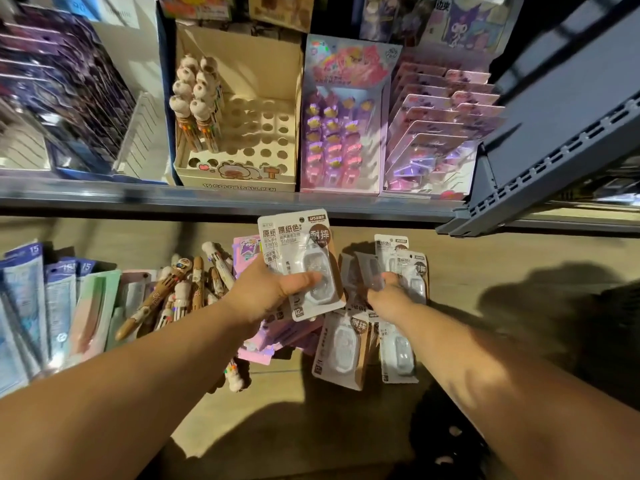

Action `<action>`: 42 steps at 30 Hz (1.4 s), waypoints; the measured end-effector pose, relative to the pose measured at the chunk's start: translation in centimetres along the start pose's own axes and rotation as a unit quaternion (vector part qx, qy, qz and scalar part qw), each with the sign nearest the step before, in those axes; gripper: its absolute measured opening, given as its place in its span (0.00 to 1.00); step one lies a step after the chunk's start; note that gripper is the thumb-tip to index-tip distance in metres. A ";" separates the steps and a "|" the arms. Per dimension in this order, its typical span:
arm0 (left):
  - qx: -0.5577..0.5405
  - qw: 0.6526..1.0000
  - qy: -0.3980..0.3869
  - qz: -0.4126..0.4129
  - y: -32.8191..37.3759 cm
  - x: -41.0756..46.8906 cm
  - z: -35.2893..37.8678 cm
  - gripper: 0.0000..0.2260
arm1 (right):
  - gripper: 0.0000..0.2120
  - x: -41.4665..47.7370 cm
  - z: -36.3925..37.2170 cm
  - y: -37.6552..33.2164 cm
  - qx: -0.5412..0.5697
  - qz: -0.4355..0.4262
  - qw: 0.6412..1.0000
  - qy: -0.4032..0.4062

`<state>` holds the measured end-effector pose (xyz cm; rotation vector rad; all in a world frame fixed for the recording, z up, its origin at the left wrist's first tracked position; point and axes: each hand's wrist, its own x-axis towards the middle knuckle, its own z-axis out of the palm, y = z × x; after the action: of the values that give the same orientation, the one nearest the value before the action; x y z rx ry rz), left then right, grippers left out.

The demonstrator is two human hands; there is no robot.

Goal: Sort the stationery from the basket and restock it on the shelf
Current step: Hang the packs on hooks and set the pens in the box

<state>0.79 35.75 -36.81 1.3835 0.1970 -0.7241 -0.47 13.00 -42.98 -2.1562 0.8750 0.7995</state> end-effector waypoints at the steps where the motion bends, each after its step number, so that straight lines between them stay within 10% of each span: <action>1: -0.002 1.000 0.000 -0.003 -0.1 0.0 -0.1 0.17 | 0.24 0.1 0.3 -0.1 0.006 0.008 1.000 0.010; 12: -0.028 1.000 -0.013 -0.006 0.3 0.9 -1.2 0.21 | 0.31 1.0 0.3 -2.5 -0.084 0.052 0.994 0.052; 25: -0.020 0.997 0.059 0.052 7.5 -0.9 -1.3 0.14 | 0.41 -8.9 -13.8 -11.5 -0.030 -0.202 0.973 -0.105; 35: -0.013 0.996 0.049 0.072 15.8 -6.3 -0.2 0.40 | 0.35 -16.5 -16.3 -16.4 -0.036 -0.394 0.912 -0.111; 42: 0.051 0.992 0.031 0.109 20.6 -11.6 0.3 0.40 | 0.36 -20.1 -18.8 -16.0 -0.009 -0.437 0.890 -0.129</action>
<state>3.52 39.75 -13.70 1.4994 0.0566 -0.5140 5.16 14.59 -11.71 -2.0734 -0.2648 0.5799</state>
